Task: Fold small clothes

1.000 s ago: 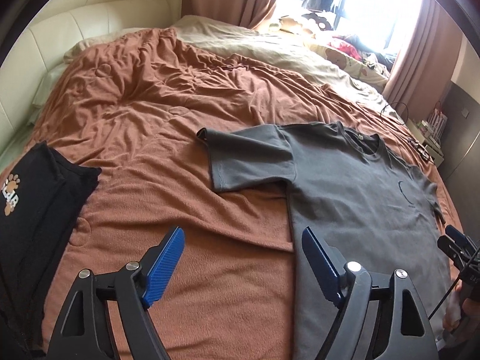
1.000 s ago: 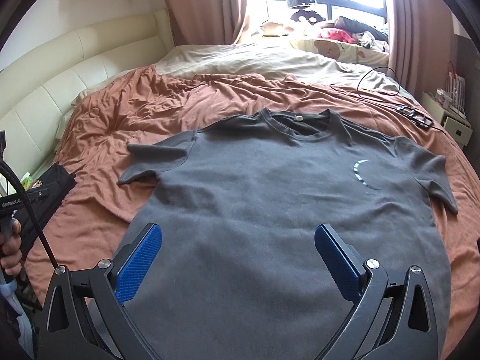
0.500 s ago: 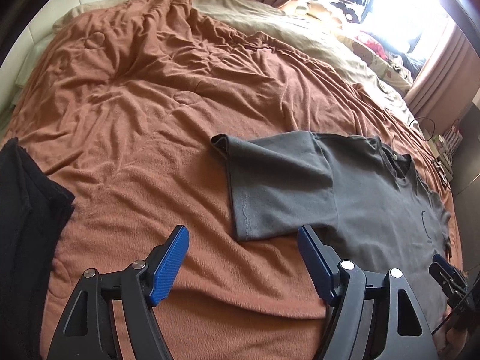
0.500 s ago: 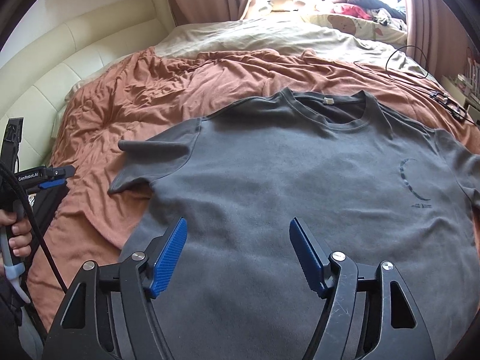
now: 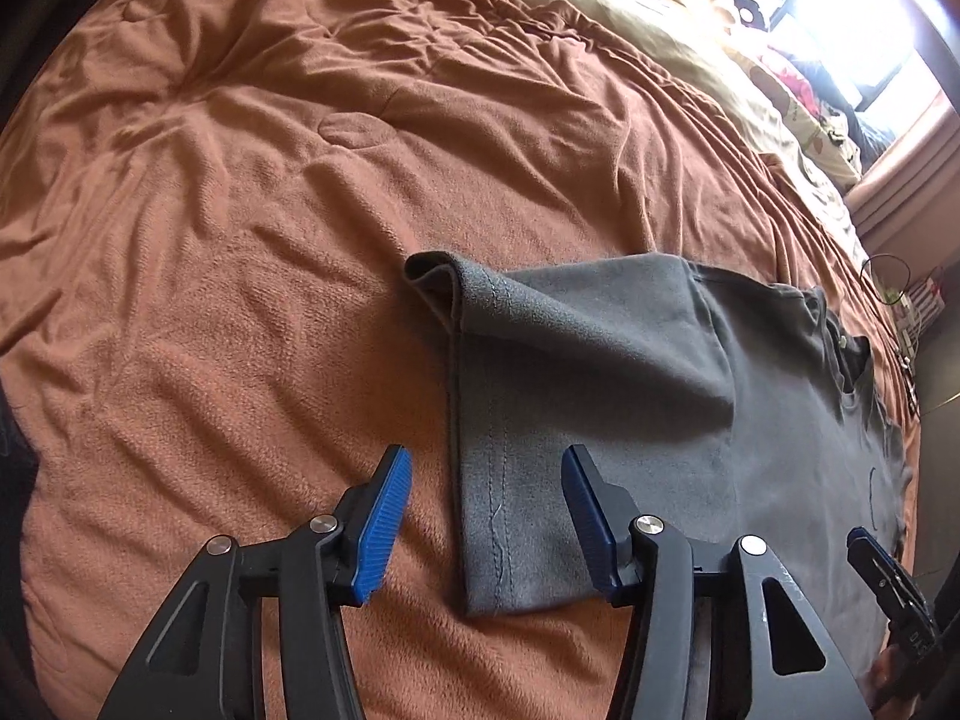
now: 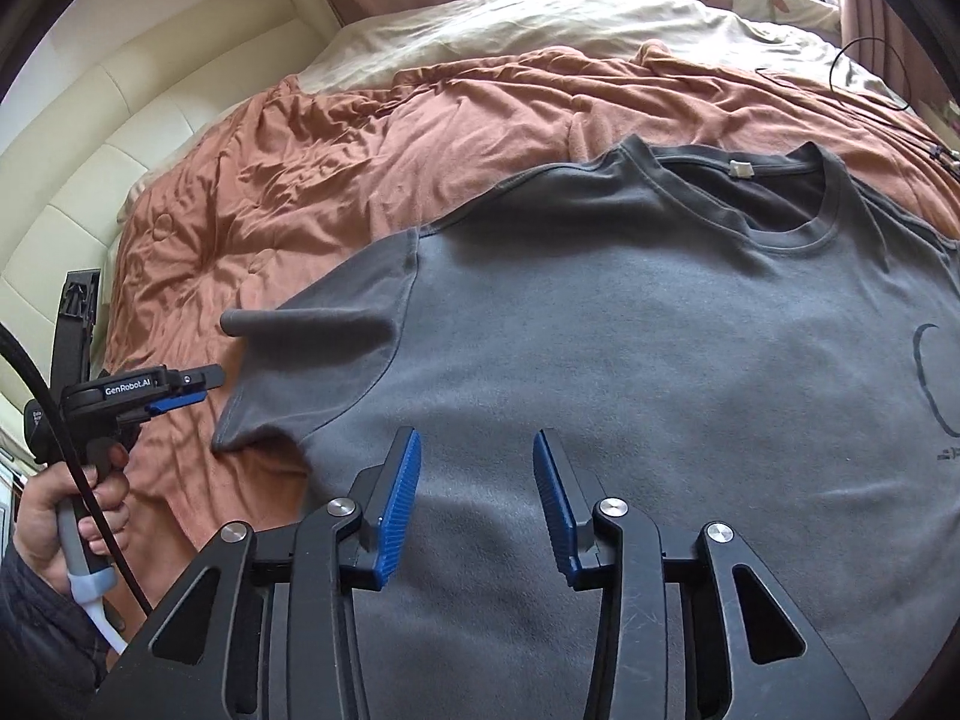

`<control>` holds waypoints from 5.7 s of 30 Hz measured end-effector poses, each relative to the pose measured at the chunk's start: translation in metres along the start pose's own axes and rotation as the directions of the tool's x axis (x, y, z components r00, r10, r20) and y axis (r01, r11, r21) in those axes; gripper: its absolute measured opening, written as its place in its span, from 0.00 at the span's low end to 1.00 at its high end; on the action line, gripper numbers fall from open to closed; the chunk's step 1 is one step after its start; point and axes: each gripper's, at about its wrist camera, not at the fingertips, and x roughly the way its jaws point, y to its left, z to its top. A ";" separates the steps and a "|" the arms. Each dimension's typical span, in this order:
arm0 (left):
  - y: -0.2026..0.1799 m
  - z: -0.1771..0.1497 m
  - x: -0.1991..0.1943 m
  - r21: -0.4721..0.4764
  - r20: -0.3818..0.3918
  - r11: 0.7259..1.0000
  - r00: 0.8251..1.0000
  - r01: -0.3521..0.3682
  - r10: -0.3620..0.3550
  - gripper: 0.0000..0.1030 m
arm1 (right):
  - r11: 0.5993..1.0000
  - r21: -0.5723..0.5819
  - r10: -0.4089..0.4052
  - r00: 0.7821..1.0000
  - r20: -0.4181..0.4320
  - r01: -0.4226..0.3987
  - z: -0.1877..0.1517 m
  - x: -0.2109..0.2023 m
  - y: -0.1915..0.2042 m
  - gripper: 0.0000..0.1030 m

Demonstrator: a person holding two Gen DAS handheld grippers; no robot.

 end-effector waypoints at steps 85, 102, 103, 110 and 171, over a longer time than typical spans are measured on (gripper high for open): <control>-0.187 -0.012 -0.021 0.107 -0.022 0.955 0.961 0.278 -0.277 0.42 | 0.975 0.202 0.090 0.996 0.007 -0.089 0.004 -0.019 -0.078 0.65; -0.100 -0.010 0.007 0.013 -0.069 0.992 0.990 0.127 -0.126 0.42 | 0.987 -0.149 0.044 0.996 -0.078 -0.056 0.034 0.050 0.002 0.50; -0.096 -0.010 0.006 0.011 -0.068 0.992 0.990 0.125 -0.124 0.42 | 0.985 -0.161 0.042 0.995 -0.089 -0.056 0.036 0.056 0.007 0.50; -0.069 -0.007 0.006 -0.017 -0.065 0.994 0.992 0.104 -0.105 0.42 | 0.979 -0.187 0.047 0.983 -0.179 -0.081 0.049 0.098 0.026 0.50; -0.126 -0.067 0.025 0.230 -0.150 0.973 0.989 0.032 0.003 0.38 | 0.981 0.183 0.111 0.969 -0.223 -0.070 0.019 0.052 -0.053 0.22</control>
